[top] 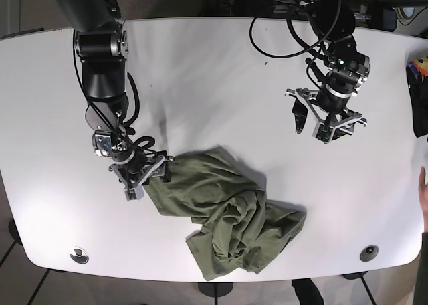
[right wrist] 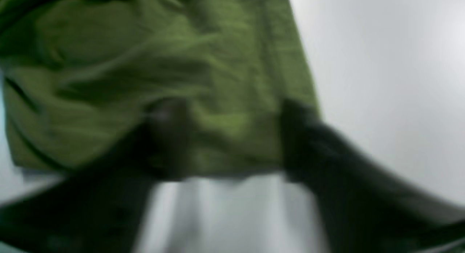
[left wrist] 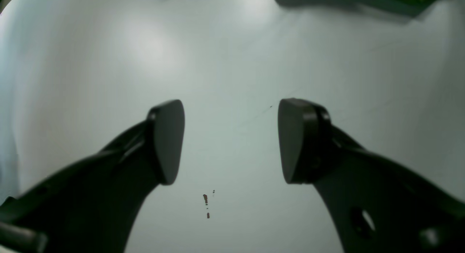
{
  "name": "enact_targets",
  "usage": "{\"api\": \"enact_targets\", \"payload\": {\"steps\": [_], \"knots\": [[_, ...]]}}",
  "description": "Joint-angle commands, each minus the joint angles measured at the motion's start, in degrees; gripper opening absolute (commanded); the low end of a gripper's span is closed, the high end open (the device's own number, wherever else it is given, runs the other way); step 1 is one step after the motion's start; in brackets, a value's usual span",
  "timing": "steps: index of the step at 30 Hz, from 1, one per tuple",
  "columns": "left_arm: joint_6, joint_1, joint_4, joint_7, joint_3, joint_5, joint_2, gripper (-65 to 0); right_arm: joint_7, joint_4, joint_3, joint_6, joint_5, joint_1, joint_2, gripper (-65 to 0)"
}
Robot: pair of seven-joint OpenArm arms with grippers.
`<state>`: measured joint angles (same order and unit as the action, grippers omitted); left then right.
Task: Fold the T-shirt properly
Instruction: 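Grasp the crumpled green T-shirt with the right gripper and pull it up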
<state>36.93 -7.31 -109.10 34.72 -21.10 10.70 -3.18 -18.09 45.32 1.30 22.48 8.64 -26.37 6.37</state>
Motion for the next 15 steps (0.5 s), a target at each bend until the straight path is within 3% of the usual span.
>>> {"api": "enact_targets", "payload": {"steps": [1,2,3,5,9,15], "knots": [[-0.31,0.85,-0.84,-1.18,-0.04,-0.63,0.32,-27.8,-1.3,2.99,0.06,0.42,-0.51,0.83,-0.44,-59.6],[-0.31,0.94,-0.84,-1.18,-0.04,-0.72,0.32,-27.8,-1.56,4.66,0.06,0.51,-0.51,1.8,-0.44,-64.2],[-0.31,0.94,-0.84,-1.18,-0.04,-0.72,0.32,-27.8,-1.74,8.26,0.06,0.51,-0.51,3.65,-0.53,-60.7],[-0.31,0.94,-0.84,-1.18,-0.04,-0.72,0.32,-27.8,-2.0,14.68,0.15,0.51,-0.42,8.3,-0.35,-63.3],[-0.31,0.94,-0.84,-1.18,-0.04,-0.72,0.32,-27.8,-7.98,32.26,0.41,0.51,-0.51,20.0,-0.17,-62.9],[-0.31,0.94,1.01,-1.18,0.05,-0.72,0.32,-27.8,-12.37,54.77,0.41,0.51,-0.51,40.04,2.2,-62.9]]}}
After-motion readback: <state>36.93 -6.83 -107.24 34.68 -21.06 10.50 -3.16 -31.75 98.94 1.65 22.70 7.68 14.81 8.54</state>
